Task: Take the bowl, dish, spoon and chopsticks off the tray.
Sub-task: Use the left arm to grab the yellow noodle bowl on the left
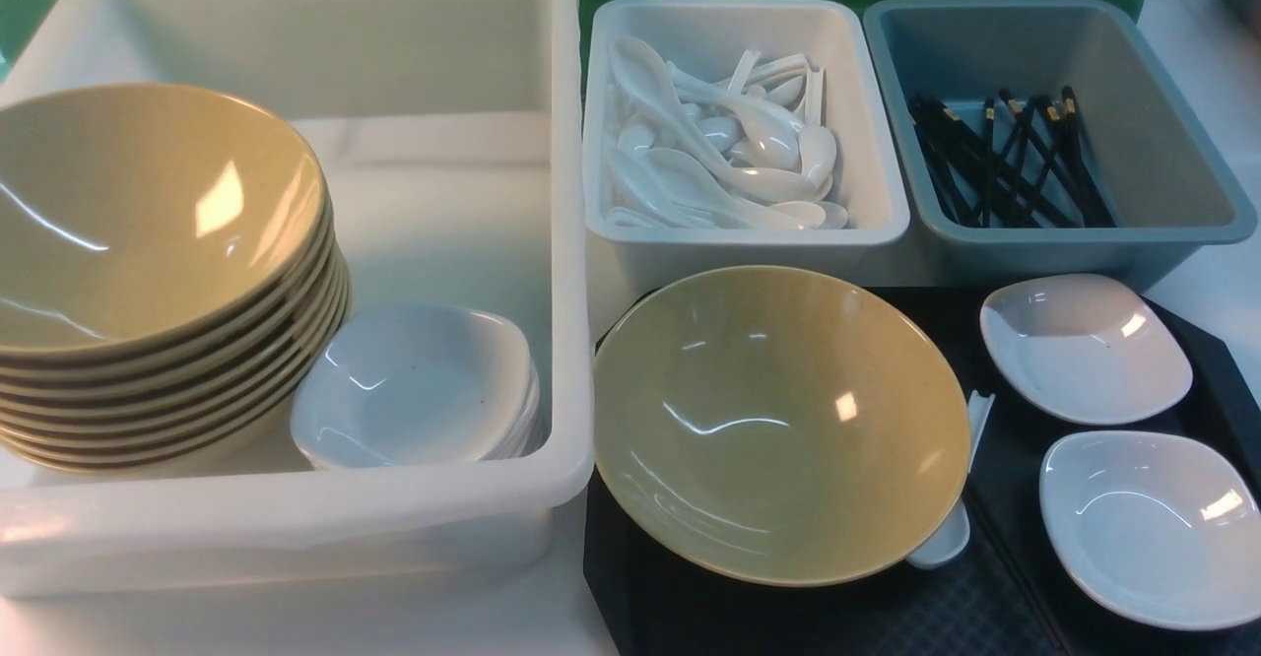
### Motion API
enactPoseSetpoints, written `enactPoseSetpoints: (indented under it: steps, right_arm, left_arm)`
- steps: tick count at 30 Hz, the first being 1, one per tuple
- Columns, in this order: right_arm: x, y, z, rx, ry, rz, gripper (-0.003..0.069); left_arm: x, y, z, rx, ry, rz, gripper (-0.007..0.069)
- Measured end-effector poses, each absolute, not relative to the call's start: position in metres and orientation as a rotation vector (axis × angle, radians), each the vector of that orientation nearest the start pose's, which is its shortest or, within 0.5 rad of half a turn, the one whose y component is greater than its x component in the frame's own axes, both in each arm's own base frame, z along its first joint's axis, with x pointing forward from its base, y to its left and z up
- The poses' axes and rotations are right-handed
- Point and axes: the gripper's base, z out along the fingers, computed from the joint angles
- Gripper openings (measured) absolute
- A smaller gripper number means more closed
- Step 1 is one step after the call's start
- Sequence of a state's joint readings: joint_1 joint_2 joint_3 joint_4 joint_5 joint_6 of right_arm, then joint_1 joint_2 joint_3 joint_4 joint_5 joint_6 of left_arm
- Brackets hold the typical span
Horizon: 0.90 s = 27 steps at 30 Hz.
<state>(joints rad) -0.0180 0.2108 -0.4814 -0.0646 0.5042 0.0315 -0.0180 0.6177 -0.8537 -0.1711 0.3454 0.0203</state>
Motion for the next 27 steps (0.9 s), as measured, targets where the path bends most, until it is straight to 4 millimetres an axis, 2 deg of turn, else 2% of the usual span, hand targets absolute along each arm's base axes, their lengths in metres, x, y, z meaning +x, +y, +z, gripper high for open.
enactPoseSetpoints:
  steps: [3, 4, 5, 7, 10, 11, 14, 15, 17, 19, 20, 22, 23, 24, 26, 27]
  right_arm:
    - [0.048, -0.002, 0.299, -0.074, 1.899, -0.067, 0.0043]
    - [0.048, -0.002, 0.298, -0.09, 1.909, -0.066, 0.0043]
    - [0.048, 0.0, 0.291, -0.156, 1.998, -0.057, 0.0043]
    - [0.051, 0.003, 0.287, -0.224, 2.05, -0.031, 0.0043]
    - [0.063, 0.012, 0.284, -0.365, 2.086, 0.019, 0.0043]
    - [0.064, 0.012, 0.284, -0.37, 2.09, 0.022, 0.0043]
    - [0.08, 0.021, 0.285, -0.458, 2.06, 0.046, 0.0043]
    - [0.087, 0.024, 0.283, -0.481, 2.055, 0.05, 0.0043]
    - [0.093, 0.026, 0.28, -0.491, 2.064, 0.053, 0.0043]
    - [0.1, 0.029, 0.273, -0.499, 2.098, 0.056, 0.0043]
    - [0.104, 0.03, 0.268, -0.505, 2.129, 0.055, 0.0043]
    - [0.107, 0.03, 0.263, -0.512, 2.157, 0.054, 0.0043]
    - [0.107, 0.031, 0.262, -0.513, 2.161, 0.054, 0.0043]
    - [0.108, 0.031, 0.261, -0.514, 2.167, 0.054, 0.0043]
    - [0.109, 0.031, 0.262, -0.513, 2.164, 0.054, 0.0045]
    - [0.11, 0.031, 0.263, -0.51, 2.151, 0.054, 0.0045]
  left_arm:
    - [0.136, -0.016, 0.413, 0.012, 1.876, -0.232, -0.0011]
    - [0.14, -0.017, 0.414, 0.023, 1.891, -0.245, -0.0011]
    - [0.148, -0.025, 0.412, 0.087, 1.989, -0.322, -0.0011]
    - [0.163, -0.036, 0.41, 0.172, 2.069, -0.447, -0.0011]
    - [0.185, -0.06, 0.404, 0.301, 2.085, -0.759, -0.0011]
    - [0.188, -0.062, 0.402, 0.325, 2.085, -0.772, -0.0011]
    - [0.205, -0.086, 0.395, 0.439, 2.05, -0.955, -0.0011]
    - [0.211, -0.1, 0.389, 0.48, 2.044, -1.008, -0.0011]
    - [0.216, -0.116, 0.383, 0.527, 2.048, -1.04, -0.0011]
    - [0.221, -0.142, 0.372, 0.61, 2.069, -1.056, -0.0011]
    - [0.222, -0.162, 0.365, 0.685, 2.085, -1.05, -0.0011]
    - [0.227, -0.188, 0.355, 0.787, 2.113, -1.007, -0.0011]
    - [0.227, -0.191, 0.354, 0.795, 2.116, -1.001, -0.0011]
    - [0.232, -0.215, 0.344, 0.884, 2.16, -0.956, -0.0011]
    - [0.236, -0.227, 0.339, 0.927, 2.188, -0.922, -0.0011]
    - [0.243, -0.246, 0.329, 0.992, 2.237, -0.856, -0.0011]
